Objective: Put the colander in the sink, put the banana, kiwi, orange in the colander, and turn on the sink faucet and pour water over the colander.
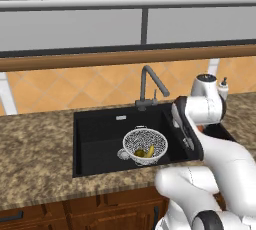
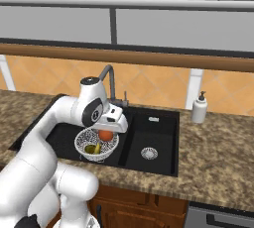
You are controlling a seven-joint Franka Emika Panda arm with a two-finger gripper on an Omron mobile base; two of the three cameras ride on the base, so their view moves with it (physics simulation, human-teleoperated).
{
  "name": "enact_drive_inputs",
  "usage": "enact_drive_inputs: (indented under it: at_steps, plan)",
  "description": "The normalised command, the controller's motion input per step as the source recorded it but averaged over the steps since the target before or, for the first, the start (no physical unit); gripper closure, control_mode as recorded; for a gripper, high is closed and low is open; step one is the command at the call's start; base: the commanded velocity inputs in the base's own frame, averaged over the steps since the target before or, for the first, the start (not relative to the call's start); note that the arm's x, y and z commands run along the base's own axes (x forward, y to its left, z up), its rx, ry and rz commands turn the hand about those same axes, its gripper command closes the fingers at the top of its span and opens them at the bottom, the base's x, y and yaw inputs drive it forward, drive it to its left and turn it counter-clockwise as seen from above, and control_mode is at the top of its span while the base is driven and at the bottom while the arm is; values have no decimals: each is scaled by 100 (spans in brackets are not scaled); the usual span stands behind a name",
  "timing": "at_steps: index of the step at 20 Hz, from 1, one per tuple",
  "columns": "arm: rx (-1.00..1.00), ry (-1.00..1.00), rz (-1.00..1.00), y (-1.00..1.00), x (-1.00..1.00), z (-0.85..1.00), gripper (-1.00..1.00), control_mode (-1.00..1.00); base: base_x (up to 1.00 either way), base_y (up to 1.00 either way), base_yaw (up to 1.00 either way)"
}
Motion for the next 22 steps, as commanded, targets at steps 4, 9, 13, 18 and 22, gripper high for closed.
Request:
enact_drive_inputs:
  at_steps: [4, 9, 13, 18, 22]
  plan:
    - [0, 0, 1, 100, 5, 0, 100, -100, 0, 0, 0]
    - [0, 0, 2, 99, 7, -3, 100, -100, 0, 0, 0]
    - [0, 0, 0, 97, 26, -2, 100, -100, 0, 0, 0]
    - [0, -3, 2, 16, 34, -18, 100, -100, 0, 0, 0]
    - [0, -4, 5, 10, 59, -28, 100, -100, 0, 0, 0]
